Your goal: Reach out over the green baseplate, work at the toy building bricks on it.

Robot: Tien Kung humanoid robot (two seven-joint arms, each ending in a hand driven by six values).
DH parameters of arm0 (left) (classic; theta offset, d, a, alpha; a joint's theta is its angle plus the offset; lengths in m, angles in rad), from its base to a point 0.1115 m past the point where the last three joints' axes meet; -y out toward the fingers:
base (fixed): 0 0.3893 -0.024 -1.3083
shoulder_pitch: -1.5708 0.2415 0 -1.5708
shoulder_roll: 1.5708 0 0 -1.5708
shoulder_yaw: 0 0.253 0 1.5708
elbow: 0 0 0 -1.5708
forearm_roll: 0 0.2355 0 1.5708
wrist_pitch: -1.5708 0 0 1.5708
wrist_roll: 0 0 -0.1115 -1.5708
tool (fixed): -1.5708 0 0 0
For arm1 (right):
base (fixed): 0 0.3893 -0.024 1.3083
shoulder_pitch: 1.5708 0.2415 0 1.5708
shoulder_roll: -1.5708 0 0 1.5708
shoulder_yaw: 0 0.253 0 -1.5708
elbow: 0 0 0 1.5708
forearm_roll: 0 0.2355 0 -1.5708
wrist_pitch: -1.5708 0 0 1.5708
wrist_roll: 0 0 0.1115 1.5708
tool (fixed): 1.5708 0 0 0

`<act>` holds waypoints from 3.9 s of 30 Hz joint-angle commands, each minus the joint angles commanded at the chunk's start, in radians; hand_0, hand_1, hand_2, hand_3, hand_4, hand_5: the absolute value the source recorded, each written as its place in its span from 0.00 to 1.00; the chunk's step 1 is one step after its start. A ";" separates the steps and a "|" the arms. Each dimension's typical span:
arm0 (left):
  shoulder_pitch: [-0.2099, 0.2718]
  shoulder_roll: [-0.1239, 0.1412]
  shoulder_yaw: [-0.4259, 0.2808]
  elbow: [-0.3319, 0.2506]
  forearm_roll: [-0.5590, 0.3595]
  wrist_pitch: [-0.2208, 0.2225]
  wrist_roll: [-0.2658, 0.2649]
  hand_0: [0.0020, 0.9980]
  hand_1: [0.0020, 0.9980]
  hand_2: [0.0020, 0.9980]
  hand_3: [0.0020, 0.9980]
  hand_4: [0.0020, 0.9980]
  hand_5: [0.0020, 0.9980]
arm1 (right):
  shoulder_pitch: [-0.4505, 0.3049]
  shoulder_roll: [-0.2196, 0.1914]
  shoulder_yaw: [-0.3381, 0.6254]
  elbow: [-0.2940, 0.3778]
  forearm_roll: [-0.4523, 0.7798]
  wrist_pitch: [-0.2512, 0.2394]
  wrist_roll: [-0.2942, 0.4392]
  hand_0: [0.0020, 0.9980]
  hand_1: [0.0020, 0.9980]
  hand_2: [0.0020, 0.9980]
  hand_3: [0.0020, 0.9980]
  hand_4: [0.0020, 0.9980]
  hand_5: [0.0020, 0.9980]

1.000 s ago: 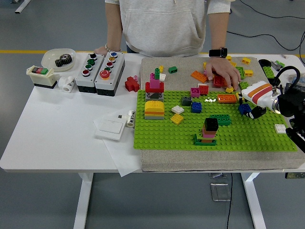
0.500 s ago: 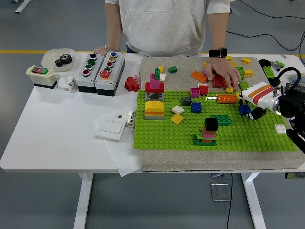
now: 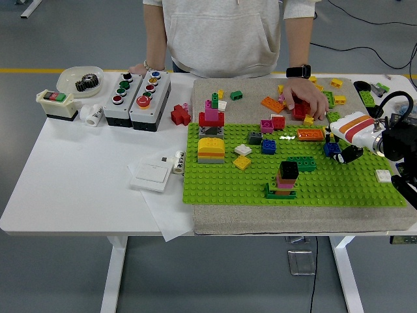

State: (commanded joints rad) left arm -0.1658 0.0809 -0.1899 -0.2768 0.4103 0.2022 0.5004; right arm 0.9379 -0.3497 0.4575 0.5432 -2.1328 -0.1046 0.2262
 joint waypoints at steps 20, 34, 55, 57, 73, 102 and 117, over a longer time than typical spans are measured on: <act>0.017 0.001 -0.005 0.003 0.005 -0.003 0.002 0.45 0.57 0.68 0.83 0.88 0.91 | -0.007 -0.040 0.040 0.103 0.038 -0.003 0.016 0.25 0.42 0.49 0.49 0.62 0.32; 0.025 0.004 0.002 0.004 -0.004 -0.003 -0.003 0.44 0.57 0.68 0.82 0.87 0.91 | -0.071 -0.190 0.193 0.479 -0.021 0.045 -0.018 0.25 0.41 0.49 0.49 0.61 0.32; 0.028 0.007 0.022 0.004 -0.023 -0.003 -0.007 0.44 0.57 0.67 0.82 0.87 0.92 | -0.267 -0.382 0.321 1.140 -0.136 0.211 -0.160 0.25 0.42 0.49 0.50 0.63 0.34; 0.029 0.007 0.022 0.004 -0.024 -0.002 -0.006 0.44 0.57 0.67 0.82 0.87 0.92 | -0.278 -0.383 0.309 1.163 -0.136 0.214 -0.180 0.25 0.42 0.49 0.50 0.63 0.34; 0.029 0.009 0.025 0.003 -0.020 -0.003 -0.006 0.44 0.57 0.67 0.82 0.87 0.92 | -0.295 -0.368 0.261 1.203 -0.109 0.210 -0.362 0.24 0.42 0.50 0.50 0.66 0.36; 0.032 0.011 0.012 0.004 0.008 -0.005 0.003 0.43 0.56 0.67 0.82 0.86 0.92 | -0.263 -0.358 0.217 1.236 -0.004 0.325 -0.494 0.23 0.42 0.51 0.51 0.71 0.40; 0.032 0.012 0.012 0.003 0.011 -0.007 0.005 0.43 0.56 0.66 0.82 0.86 0.92 | -0.262 -0.337 0.202 1.236 -0.010 0.322 -0.501 0.22 0.42 0.51 0.51 0.72 0.41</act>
State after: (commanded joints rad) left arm -0.1341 0.0933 -0.1784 -0.2736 0.4215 0.1954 0.5056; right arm 0.6759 -0.6865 0.6595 1.7790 -2.1427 0.2171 -0.2748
